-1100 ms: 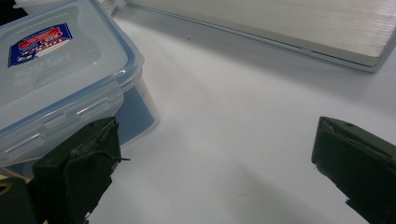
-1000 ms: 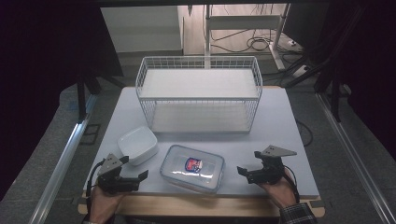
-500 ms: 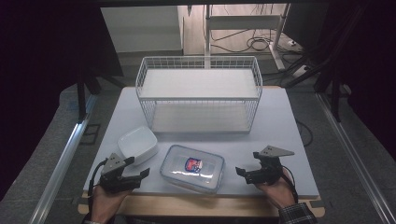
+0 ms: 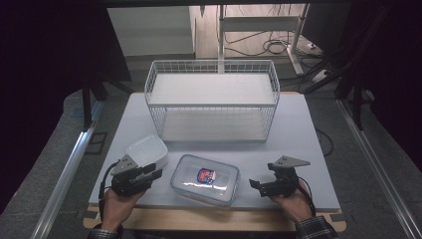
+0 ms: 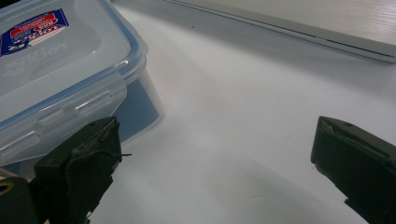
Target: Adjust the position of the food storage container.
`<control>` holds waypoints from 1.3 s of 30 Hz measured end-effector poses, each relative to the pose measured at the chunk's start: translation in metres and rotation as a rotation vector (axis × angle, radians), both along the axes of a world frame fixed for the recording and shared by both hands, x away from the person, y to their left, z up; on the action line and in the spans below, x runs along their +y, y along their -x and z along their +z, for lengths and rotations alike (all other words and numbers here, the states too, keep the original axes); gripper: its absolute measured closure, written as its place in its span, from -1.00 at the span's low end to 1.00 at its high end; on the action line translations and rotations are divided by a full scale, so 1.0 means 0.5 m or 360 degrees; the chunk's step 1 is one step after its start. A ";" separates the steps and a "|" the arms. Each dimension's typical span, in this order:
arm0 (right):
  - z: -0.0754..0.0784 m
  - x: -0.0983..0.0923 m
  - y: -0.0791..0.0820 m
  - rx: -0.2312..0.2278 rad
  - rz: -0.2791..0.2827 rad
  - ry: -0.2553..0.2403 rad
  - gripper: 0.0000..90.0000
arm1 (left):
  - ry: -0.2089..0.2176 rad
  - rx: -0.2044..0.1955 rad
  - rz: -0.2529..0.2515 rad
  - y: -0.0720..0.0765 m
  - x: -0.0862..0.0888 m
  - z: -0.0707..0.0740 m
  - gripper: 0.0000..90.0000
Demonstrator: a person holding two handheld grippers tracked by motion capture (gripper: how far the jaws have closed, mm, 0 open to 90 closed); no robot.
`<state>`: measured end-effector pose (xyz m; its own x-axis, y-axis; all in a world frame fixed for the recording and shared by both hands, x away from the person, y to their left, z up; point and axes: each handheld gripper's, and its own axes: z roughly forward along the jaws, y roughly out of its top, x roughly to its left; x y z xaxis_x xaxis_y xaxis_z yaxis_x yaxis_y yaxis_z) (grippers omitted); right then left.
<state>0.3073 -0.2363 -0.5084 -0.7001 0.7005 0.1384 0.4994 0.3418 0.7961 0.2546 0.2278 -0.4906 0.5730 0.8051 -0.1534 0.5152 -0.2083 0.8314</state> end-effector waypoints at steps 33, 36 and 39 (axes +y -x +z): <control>-0.008 0.004 -0.002 0.0016 0.0023 0.0085 -0.88 | -0.0312 0.0215 0.0081 -0.237 -0.077 0.019 1.00; -0.009 0.004 -0.003 0.0016 0.0025 0.0089 -0.88 | -0.0373 0.0251 0.0089 -0.240 -0.078 0.009 1.00; -0.010 0.006 -0.002 0.0022 0.0028 0.0103 -0.88 | -0.0400 0.0235 0.0090 -0.232 -0.079 0.008 1.00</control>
